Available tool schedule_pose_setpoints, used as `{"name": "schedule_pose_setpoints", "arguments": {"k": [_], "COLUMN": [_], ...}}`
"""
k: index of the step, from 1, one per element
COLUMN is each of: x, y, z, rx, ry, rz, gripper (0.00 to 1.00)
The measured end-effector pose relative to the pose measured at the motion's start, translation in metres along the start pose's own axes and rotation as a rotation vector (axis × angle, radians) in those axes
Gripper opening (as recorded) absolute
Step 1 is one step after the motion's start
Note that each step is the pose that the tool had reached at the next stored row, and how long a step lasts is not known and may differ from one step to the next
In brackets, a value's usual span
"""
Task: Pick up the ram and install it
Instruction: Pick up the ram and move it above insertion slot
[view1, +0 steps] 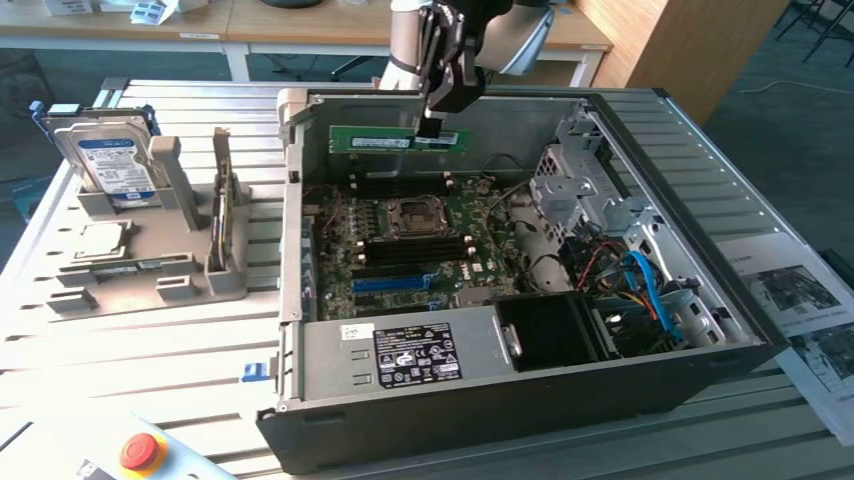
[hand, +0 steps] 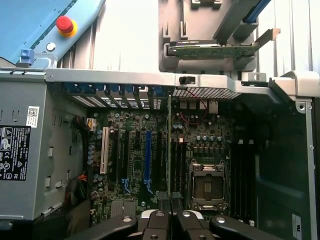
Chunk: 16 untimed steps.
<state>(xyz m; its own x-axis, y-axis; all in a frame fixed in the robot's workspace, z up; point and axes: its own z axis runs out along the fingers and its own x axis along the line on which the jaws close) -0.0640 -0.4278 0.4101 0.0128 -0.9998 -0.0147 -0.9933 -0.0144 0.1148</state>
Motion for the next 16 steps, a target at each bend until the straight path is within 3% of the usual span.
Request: {"name": "schedule_pose_setpoints", "arguments": {"k": [16], "x": [0.0], "y": [-0.0032], "z": [-0.0003], "rx": [0.0019], "ry": [0.0009], "rz": [-0.008], "gripper": [0.12]}}
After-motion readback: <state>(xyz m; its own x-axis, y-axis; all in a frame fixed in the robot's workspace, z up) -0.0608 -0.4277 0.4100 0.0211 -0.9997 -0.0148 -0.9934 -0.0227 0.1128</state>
